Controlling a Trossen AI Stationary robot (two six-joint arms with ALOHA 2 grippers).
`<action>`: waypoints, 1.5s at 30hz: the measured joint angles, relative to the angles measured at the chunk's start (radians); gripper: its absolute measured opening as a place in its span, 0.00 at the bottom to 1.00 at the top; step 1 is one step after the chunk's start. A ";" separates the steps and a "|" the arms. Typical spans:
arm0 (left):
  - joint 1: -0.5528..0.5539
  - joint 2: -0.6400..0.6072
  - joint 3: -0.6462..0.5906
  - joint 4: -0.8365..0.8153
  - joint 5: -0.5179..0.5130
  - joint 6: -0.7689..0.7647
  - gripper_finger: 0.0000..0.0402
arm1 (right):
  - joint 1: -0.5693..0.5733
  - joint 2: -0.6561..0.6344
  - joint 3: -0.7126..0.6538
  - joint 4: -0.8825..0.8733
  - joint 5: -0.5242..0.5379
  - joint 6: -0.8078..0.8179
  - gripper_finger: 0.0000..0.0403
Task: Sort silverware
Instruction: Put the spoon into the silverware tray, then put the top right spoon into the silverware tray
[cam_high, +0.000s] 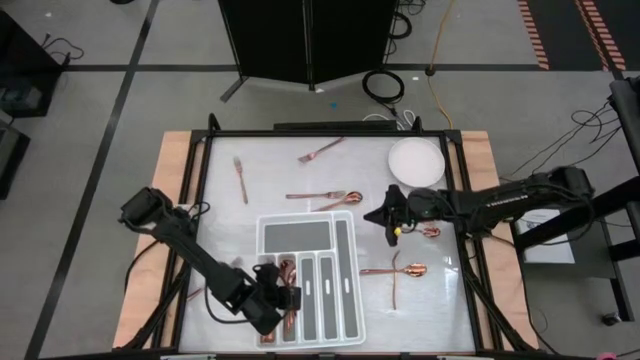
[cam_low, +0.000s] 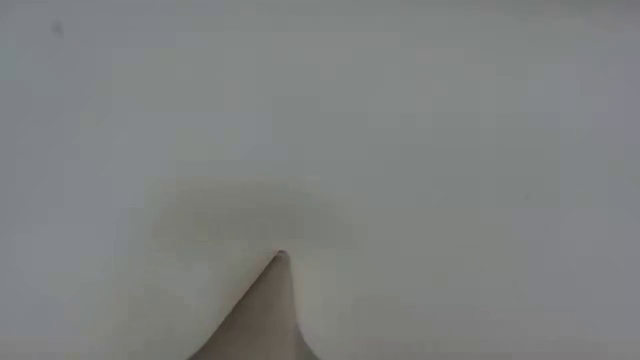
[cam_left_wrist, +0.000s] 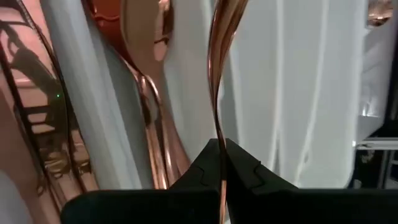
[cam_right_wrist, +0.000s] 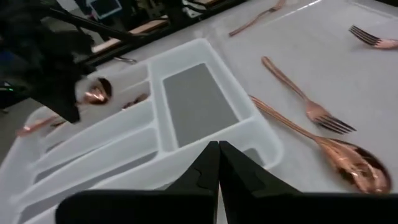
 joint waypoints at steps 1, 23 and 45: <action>0.000 0.012 0.000 0.014 0.002 -0.001 0.00 | 0.016 0.000 0.000 0.006 0.010 0.006 0.00; 0.063 -0.003 0.000 -0.043 0.216 0.097 0.26 | 0.165 0.000 0.000 0.006 0.092 -0.037 0.00; 0.474 -0.119 0.000 0.290 0.115 1.632 0.28 | 0.165 0.000 0.122 -0.581 -0.030 0.082 0.00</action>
